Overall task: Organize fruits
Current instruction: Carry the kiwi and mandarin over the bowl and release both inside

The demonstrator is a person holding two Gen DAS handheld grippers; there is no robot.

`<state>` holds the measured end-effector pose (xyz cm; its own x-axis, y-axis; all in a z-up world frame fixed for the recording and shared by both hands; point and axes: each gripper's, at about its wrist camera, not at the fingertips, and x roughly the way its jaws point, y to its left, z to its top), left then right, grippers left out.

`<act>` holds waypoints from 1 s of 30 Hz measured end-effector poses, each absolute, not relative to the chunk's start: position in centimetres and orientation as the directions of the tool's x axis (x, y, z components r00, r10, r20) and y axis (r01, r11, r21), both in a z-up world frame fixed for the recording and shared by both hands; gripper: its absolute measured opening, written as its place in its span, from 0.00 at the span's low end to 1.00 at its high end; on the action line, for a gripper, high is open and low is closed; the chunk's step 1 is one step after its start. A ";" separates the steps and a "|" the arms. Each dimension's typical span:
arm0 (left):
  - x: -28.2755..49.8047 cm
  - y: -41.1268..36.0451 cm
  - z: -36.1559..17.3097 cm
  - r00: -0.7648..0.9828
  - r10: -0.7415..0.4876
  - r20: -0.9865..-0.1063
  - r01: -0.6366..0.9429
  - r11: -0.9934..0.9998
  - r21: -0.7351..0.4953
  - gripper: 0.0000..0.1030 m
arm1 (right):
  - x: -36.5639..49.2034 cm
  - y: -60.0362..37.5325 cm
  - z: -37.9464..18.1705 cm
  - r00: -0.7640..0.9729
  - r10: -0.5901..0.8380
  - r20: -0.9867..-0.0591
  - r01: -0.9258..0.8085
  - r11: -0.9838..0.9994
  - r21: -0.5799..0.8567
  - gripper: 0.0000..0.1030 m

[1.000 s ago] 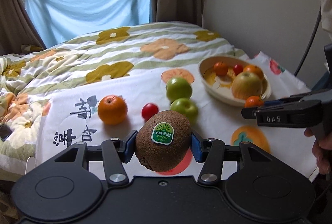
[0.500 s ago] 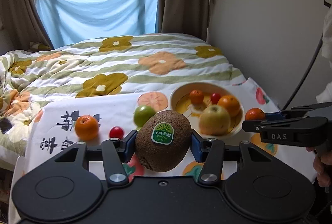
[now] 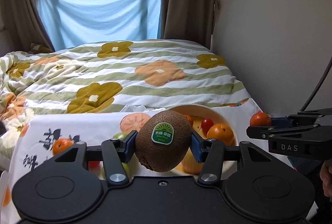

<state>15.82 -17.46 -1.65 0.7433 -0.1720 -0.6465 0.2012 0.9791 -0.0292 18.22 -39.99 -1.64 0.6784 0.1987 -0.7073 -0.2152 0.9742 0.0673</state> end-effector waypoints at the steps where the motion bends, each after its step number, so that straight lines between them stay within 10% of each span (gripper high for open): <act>1: 16.6 -17.7 -1.9 0.740 -0.174 -0.650 0.205 0.978 -0.028 0.55 | 18.8 -40.1 -1.8 0.679 0.198 -0.707 -0.211 0.975 0.070 0.50; 30: 30.0 -22.4 -11.4 0.557 -0.121 -0.822 0.312 0.947 0.072 0.55 | 30.1 -40.8 -7.0 0.616 0.141 -0.775 -0.082 0.990 0.115 0.50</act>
